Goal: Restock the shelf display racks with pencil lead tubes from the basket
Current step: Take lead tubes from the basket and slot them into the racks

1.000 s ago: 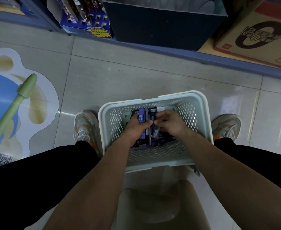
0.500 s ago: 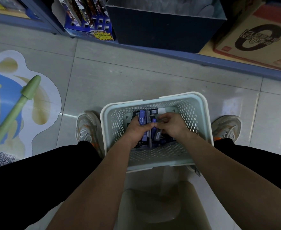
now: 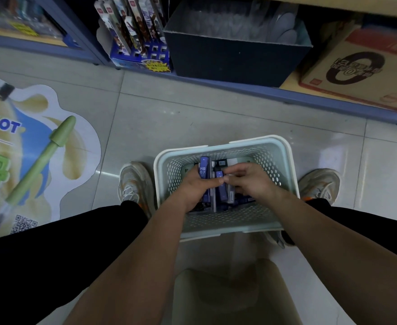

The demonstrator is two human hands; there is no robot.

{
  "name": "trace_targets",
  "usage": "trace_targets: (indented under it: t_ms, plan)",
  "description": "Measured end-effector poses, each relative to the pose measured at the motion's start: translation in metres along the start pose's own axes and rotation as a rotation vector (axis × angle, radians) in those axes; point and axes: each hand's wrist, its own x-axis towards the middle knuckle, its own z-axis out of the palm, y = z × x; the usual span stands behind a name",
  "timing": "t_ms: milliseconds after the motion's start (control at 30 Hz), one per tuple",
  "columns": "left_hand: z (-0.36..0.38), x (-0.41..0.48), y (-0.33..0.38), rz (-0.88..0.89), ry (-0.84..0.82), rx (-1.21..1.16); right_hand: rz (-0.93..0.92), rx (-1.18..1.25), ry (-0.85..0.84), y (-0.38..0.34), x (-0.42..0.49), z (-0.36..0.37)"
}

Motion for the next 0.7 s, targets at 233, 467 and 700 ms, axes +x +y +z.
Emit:
trace_targets:
  t_ms: [233,467,700]
  plan:
    - [0.0,-0.057,0.054,0.056,-0.046,0.023,-0.195,-0.142,-0.004,-0.056,-0.061,-0.008]
    - [-0.001,-0.135,0.125,0.298,-0.033,0.095,-0.327,-0.001,-0.099,-0.113,-0.138,-0.006]
    - [0.004,-0.19,0.179,0.441,0.029,0.161,-0.332,0.063,-0.161,-0.139,-0.19,-0.003]
